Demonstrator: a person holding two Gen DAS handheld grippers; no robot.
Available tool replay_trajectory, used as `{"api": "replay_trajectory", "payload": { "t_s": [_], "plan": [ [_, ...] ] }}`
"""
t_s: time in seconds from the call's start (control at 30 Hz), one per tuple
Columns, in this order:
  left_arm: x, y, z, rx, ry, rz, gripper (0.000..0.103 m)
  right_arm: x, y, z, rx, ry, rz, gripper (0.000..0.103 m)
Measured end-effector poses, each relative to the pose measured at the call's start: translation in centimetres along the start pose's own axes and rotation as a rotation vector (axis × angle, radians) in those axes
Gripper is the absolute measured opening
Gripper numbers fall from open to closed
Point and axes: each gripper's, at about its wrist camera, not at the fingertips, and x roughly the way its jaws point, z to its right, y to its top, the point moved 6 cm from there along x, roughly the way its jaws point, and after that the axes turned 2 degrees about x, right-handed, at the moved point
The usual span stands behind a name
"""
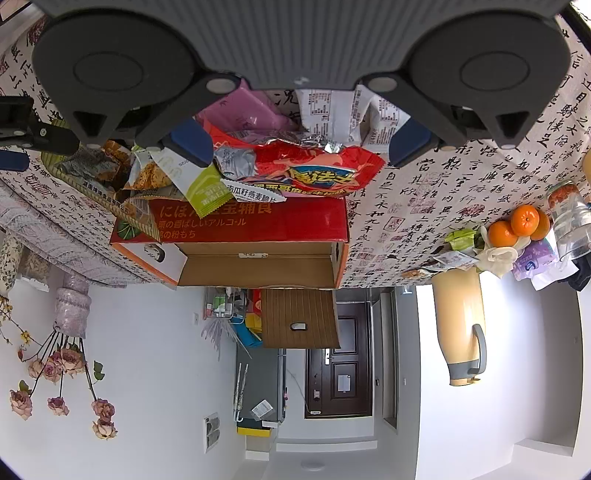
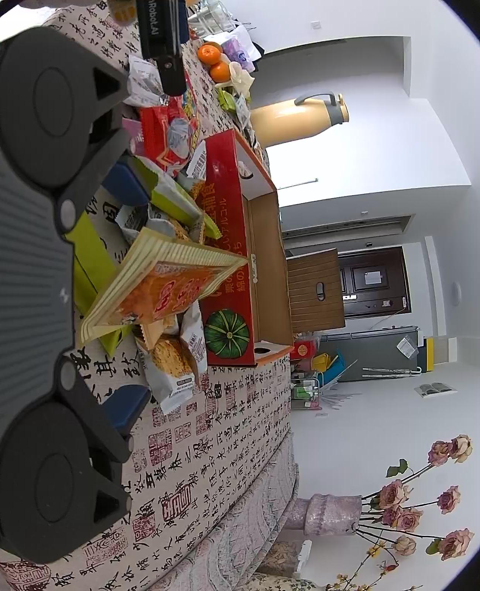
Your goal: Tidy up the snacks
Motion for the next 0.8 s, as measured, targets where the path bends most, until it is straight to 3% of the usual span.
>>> {"api": "replay_trajectory", "payload": {
  "t_s": [0.8],
  "plan": [
    [-0.07, 0.14, 0.16, -0.001, 0.0, 0.002, 0.103, 0.04, 0.01, 0.0, 0.002, 0.002, -0.001, 0.103]
  ]
}}
